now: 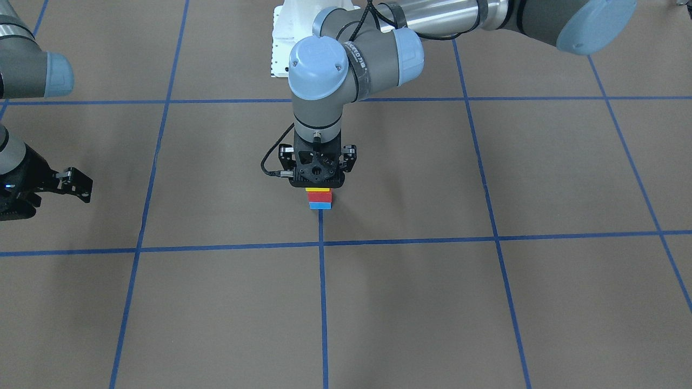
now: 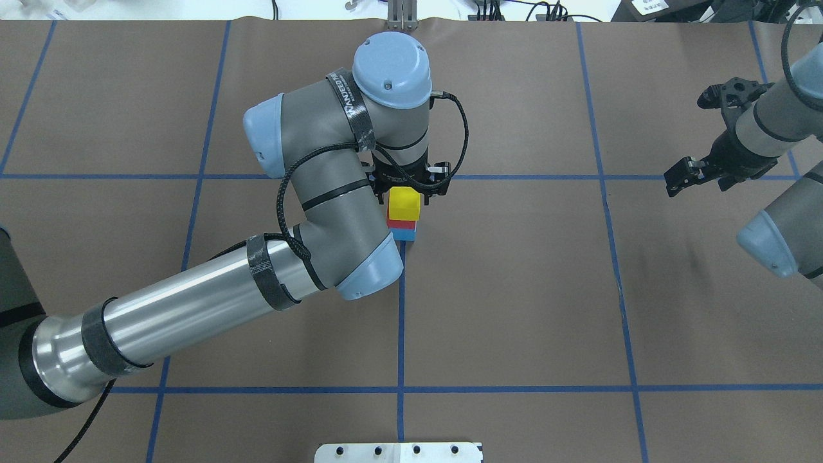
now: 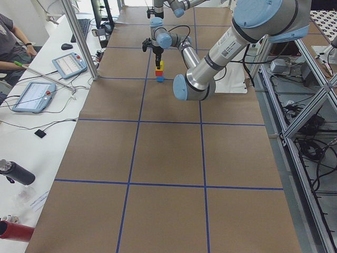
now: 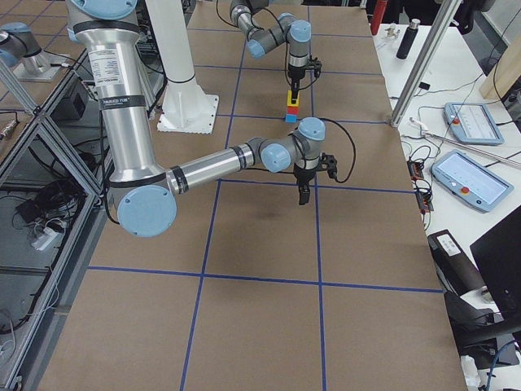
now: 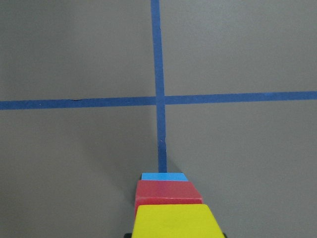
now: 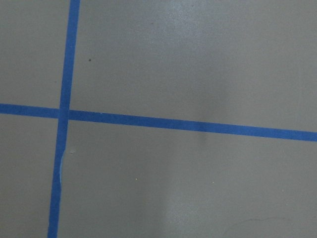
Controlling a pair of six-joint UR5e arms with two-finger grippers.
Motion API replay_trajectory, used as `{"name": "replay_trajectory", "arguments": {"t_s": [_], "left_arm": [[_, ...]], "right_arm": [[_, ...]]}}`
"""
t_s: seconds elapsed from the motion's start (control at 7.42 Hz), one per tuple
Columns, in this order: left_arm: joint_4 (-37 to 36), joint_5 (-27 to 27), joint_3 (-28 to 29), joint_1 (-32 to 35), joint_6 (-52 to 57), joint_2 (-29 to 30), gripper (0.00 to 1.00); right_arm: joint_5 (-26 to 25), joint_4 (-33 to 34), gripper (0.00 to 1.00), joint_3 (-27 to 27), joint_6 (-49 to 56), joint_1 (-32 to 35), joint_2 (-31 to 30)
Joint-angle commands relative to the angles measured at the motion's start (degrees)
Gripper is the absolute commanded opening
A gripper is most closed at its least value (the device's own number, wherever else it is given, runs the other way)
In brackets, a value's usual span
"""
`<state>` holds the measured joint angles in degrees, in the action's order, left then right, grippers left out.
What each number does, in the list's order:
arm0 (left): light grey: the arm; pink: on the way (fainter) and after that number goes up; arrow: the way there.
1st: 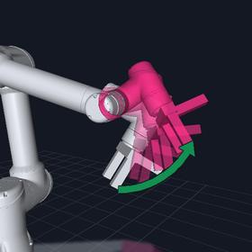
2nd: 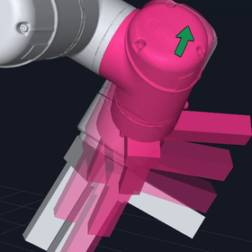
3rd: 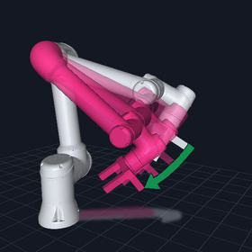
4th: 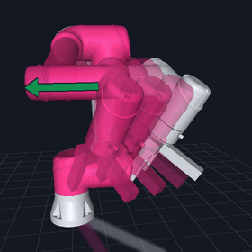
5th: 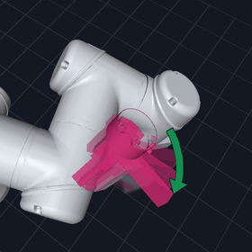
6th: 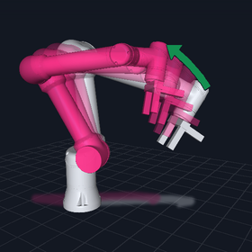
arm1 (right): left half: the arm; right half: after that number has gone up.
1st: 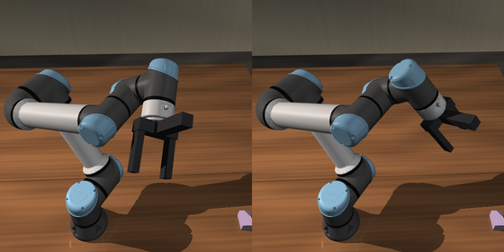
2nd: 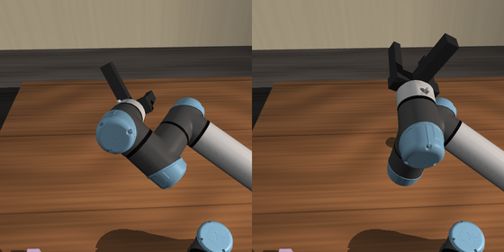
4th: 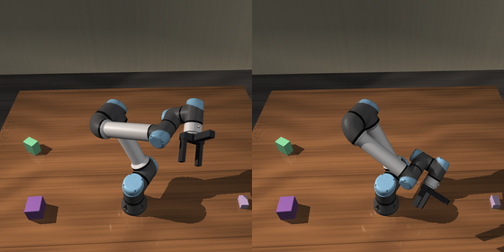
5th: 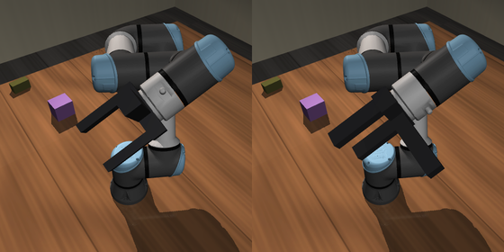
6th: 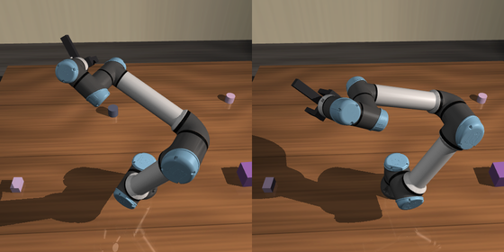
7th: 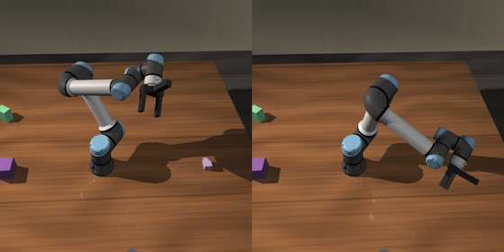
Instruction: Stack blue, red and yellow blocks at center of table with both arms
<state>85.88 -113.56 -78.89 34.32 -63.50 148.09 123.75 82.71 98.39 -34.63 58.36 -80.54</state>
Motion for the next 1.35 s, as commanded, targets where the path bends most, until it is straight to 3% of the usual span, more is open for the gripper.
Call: {"name": "replay_trajectory", "arguments": {"t_s": [0.0, 0.27, 0.4, 0.67, 0.81, 0.94, 1.21], "left_arm": [[-0.10, 0.00, -0.13, -0.04, 0.05, 0.09, 0.99], [-2.36, -0.26, -2.91, 0.22, 0.40, -0.17, 0.99], [-6.65, -0.44, -8.07, 0.57, 2.75, -2.00, 0.99], [-10.55, -0.70, -26.41, 3.37, 11.25, -16.62, 0.99], [-10.38, -1.05, -32.50, 6.52, 18.26, -23.92, 0.99], [-9.08, -2.10, -36.56, 10.21, 24.94, -32.78, 0.99], [6.24, -11.29, -35.04, 22.57, 41.18, -50.97, 0.99]], "right_arm": [[0.00, 0.00, 1.00, 0.04, 0.00, 0.00, 0.03], [0.00, 0.00, 1.00, 0.04, 0.00, 0.00, 0.03], [0.00, 0.00, 1.00, 0.13, 0.00, 0.00, -0.06], [0.09, -0.09, 1.00, 0.13, 0.17, 0.26, -0.14], [0.09, -0.09, 1.00, 0.13, 0.35, 0.35, -0.32], [0.09, -0.09, 1.00, 0.39, 0.70, 1.13, -0.50], [2.53, -0.09, 1.00, 3.97, 0.97, 5.77, -4.77]]}}
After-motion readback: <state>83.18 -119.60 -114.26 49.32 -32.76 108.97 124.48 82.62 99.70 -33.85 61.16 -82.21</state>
